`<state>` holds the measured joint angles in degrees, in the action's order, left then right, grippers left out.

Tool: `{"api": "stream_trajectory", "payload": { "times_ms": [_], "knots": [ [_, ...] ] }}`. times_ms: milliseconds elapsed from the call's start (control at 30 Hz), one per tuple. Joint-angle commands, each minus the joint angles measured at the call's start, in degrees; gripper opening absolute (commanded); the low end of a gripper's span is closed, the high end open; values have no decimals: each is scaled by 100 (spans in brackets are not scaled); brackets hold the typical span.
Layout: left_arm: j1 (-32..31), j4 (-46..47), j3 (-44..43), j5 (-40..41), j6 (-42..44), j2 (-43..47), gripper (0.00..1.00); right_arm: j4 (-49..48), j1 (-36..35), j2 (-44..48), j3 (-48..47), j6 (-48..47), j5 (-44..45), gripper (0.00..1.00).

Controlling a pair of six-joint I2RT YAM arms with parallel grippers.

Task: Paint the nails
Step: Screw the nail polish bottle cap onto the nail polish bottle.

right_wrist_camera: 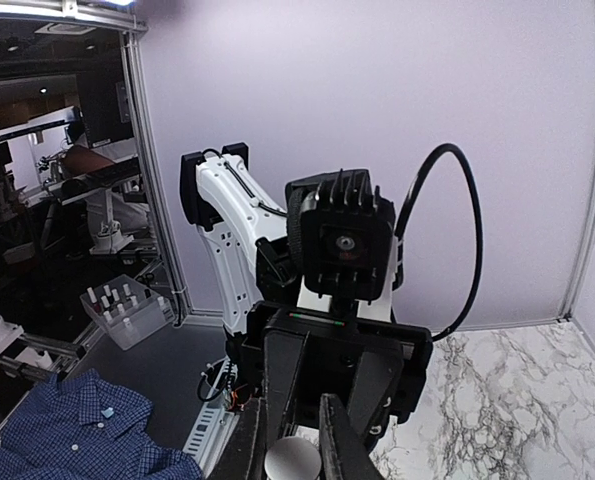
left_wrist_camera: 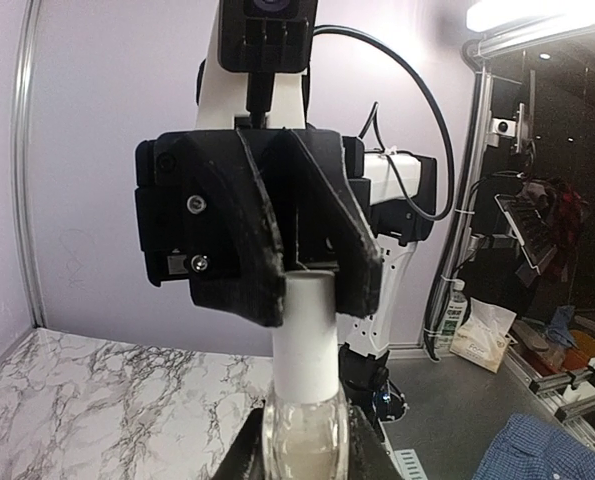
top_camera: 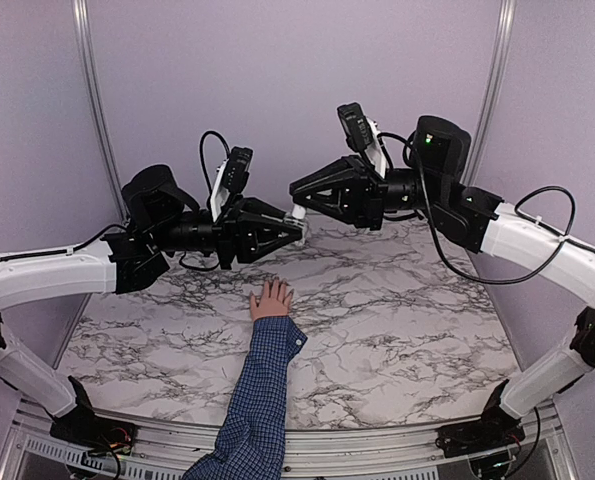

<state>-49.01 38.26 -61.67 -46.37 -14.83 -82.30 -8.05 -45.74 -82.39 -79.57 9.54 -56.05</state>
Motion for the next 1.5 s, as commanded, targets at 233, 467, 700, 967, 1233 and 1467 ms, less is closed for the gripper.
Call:
{"api": "stream_trajectory", "payload": {
  "times_ms": [233,467,700,967,1233,1467],
  "knots": [
    [103,156,314,2150,811,471,0,364,-49,-7,-326,123,937,0],
    [90,129,529,3539,1322,443,0,937,-97,-380,-708,307,1893,0],
    [-31,149,430,4463,1867,138,0,1376,-397,-900,-1051,565,3179,0],
    [-246,298,206,5722,2145,-334,0,1586,-638,-1115,-1148,1126,5065,0],
    [-511,366,-56,6461,2743,-719,0,1688,-794,-1282,-1201,1362,6083,0],
    [-635,410,-73,6599,2832,-828,0,1543,-798,-1209,-1146,1509,6158,0]
  ]
}}
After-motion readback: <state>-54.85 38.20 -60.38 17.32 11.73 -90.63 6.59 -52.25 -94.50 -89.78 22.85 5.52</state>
